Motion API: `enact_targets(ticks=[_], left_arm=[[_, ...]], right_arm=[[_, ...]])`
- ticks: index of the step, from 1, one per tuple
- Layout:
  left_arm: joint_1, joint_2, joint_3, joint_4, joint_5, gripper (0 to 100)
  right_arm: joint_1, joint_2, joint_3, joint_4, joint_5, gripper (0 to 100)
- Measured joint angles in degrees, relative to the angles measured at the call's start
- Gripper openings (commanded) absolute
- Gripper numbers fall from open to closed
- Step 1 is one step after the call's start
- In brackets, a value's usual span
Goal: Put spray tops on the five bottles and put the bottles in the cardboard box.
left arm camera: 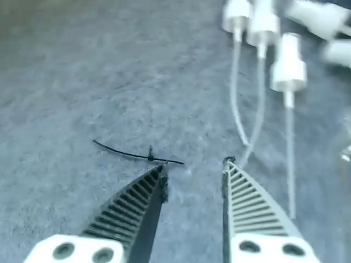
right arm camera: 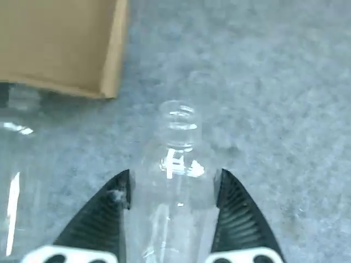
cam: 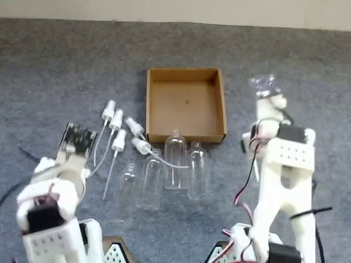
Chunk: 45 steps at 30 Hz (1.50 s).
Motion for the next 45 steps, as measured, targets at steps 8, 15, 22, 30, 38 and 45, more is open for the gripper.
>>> enact_targets(ticks=[8,15,22,30,38,45], left_arm=[[3.69,45.71,-36.75,7.21,-4.13,15],[6.77,79.82,-62.86,7.21,0.09,15],[12.75,98.55,-78.77,7.21,3.69,19],[13.71,115.78,-93.71,7.03,7.03,18],[13.63,126.68,-104.26,6.68,7.12,17],[13.63,132.75,-108.4,6.68,7.12,9]], right_arm=[[-1.76,-5.89,11.16,-1.32,-0.09,0.5],[-1.76,-6.24,11.52,-1.32,-0.09,0.5],[-1.76,-6.24,11.52,-1.32,-0.09,0.5],[-1.76,-6.24,11.52,-1.32,-0.09,0.5],[-1.76,-6.24,11.52,-1.32,-0.09,0.5],[-1.76,-6.24,11.52,-0.62,0.09,0.7]])
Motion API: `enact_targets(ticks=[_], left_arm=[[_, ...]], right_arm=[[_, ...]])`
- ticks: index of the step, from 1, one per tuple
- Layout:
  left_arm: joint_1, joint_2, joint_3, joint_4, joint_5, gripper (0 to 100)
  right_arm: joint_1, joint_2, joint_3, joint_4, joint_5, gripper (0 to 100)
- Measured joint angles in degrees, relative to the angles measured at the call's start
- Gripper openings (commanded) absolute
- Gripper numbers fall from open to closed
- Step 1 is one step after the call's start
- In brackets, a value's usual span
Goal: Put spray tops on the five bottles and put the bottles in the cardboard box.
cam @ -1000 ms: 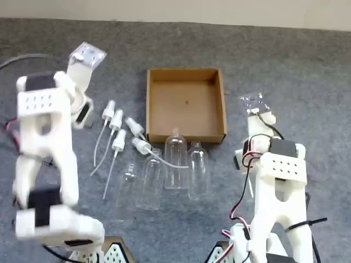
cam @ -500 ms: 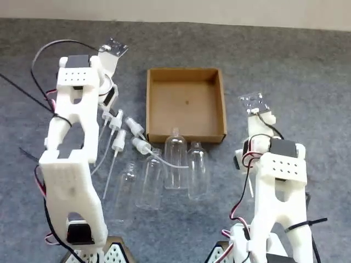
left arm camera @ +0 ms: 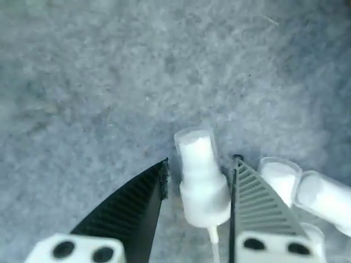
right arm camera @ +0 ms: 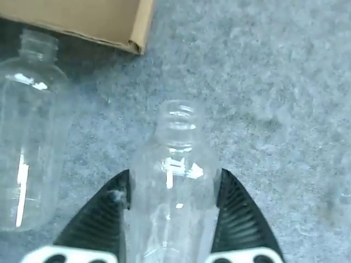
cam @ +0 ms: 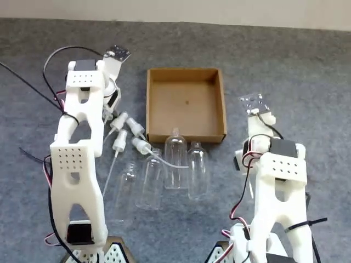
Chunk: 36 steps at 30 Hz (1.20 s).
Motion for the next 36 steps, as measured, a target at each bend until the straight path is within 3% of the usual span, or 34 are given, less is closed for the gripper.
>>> enact_targets(ticks=[6,11,19,22,25,30,36], left_arm=[[0.26,0.88,-0.79,0.09,0.18,4],[-1.76,1.14,-5.27,0.35,5.54,4],[-4.04,-9.58,-22.07,15.91,6.77,4],[-3.96,-17.05,-23.21,18.02,9.67,4],[-4.22,-26.29,-17.93,18.29,13.27,4],[-2.02,-47.21,-0.7,18.55,15.65,4],[10.9,-71.74,14.42,9.58,22.42,4]], right_arm=[[0.0,0.0,0.0,0.44,3.52,0.7],[0.0,0.0,0.0,0.44,3.52,0.5],[-4.92,0.0,-2.2,-4.48,3.34,0.5],[-9.85,-3.08,-4.4,-7.03,-1.41,0.5],[-15.21,-8.97,-4.66,-11.69,-7.56,0.5],[-21.98,-21.98,4.66,-22.86,-9.76,0.5],[-26.73,-33.58,19.52,-31.74,-16.26,0.5]])
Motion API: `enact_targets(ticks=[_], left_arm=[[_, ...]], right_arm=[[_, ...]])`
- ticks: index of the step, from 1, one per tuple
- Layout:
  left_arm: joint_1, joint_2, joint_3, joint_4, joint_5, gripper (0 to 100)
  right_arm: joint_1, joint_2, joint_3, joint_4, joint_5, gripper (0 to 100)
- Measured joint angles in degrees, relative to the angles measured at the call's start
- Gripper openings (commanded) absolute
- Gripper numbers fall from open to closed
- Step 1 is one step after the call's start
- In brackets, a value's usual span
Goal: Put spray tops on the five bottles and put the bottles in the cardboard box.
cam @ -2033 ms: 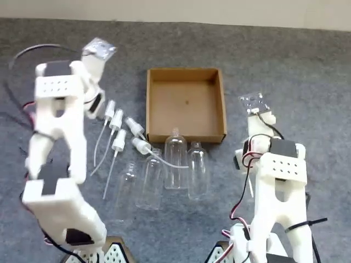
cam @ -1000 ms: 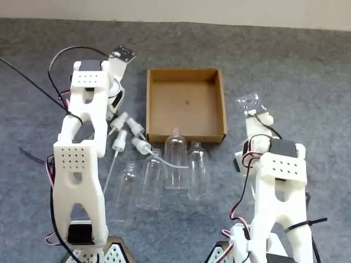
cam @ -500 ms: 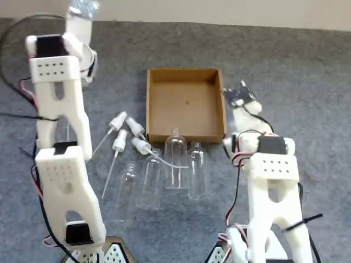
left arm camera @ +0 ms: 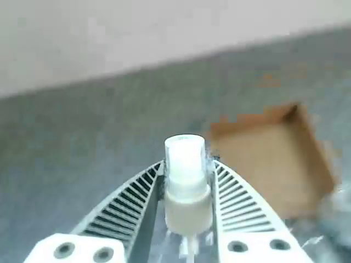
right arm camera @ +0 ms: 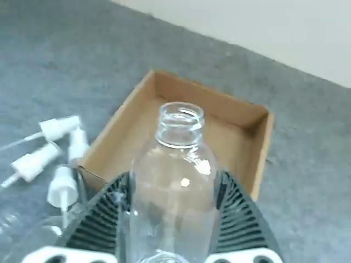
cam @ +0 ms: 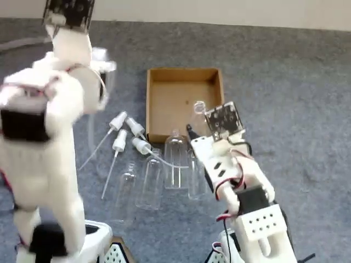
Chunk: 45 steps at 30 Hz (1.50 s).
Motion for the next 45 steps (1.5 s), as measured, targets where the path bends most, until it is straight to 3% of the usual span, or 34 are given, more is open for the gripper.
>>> enact_targets(ticks=[3,9,14,21,42,45], left_arm=[[6.33,-5.36,5.63,-10.11,5.36,4],[18.9,-5.98,14.24,-31.74,7.12,4],[23.91,-5.98,15.82,-40.62,7.3,4],[24.35,-1.49,15.74,-44.66,7.3,4],[28.04,0.26,19.08,-44.66,7.3,4],[28.22,0.26,20.4,-41.85,7.3,4]], right_arm=[[-2.37,-4.31,2.55,-1.05,-2.11,0.5],[-5.54,-14.33,5.54,-1.14,-2.73,0.5],[-5.8,-20.92,11.52,-1.14,-2.73,0.5],[-5.8,-24.7,13.36,-1.14,-2.73,0.5],[-5.71,-24.88,13.36,-1.14,-2.73,0.5],[-5.8,-24.88,13.36,-1.14,-2.73,0.5]])
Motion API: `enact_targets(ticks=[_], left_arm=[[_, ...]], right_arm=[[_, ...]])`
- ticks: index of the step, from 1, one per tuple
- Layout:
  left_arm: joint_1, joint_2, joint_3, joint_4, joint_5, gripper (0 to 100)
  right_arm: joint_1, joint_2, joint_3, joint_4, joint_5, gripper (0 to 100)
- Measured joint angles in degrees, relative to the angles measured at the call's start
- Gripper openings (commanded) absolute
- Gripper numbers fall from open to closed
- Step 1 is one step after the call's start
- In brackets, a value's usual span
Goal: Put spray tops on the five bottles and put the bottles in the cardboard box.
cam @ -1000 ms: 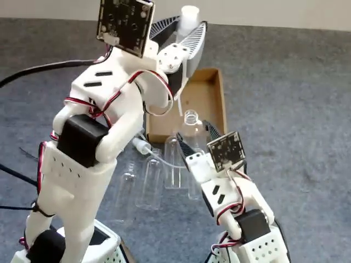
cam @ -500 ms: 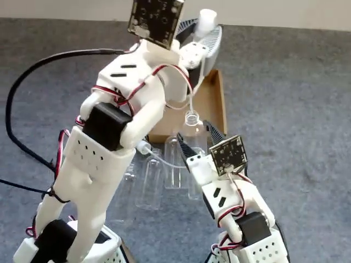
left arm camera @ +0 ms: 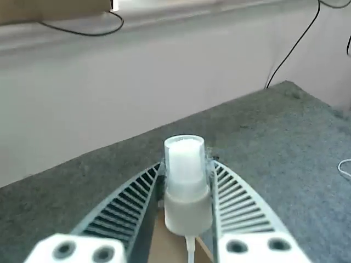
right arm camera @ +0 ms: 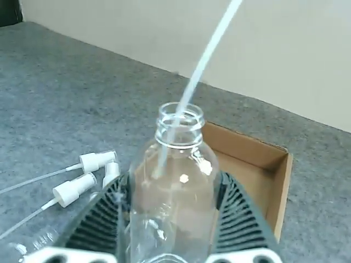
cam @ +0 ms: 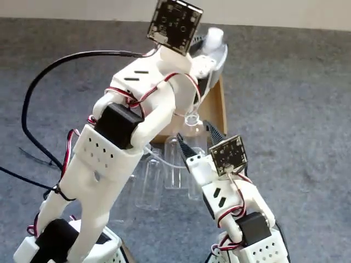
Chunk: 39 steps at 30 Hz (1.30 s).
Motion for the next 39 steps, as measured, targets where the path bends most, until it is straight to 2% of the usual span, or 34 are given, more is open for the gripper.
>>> enact_targets(ticks=[9,16,19,25,36,39], left_arm=[[0.09,-6.86,7.56,12.92,0.18,5],[0.26,-16.79,21.54,11.96,0.35,5],[0.26,-19.96,24.62,11.43,0.09,10],[0.26,-21.36,25.32,11.43,-2.37,13],[0.18,-21.54,25.32,9.93,-2.73,13],[-1.67,-21.54,23.12,9.58,-2.73,13]], right_arm=[[0.0,0.0,0.0,0.0,0.0,0.5],[-0.09,0.0,0.0,0.0,0.0,1.0],[-0.09,0.0,0.0,1.23,0.0,1.0],[0.0,-0.18,0.0,3.16,0.0,1.1],[0.0,-0.18,0.0,3.16,-0.18,1.1],[0.0,-0.18,0.0,3.16,-0.18,1.1]])
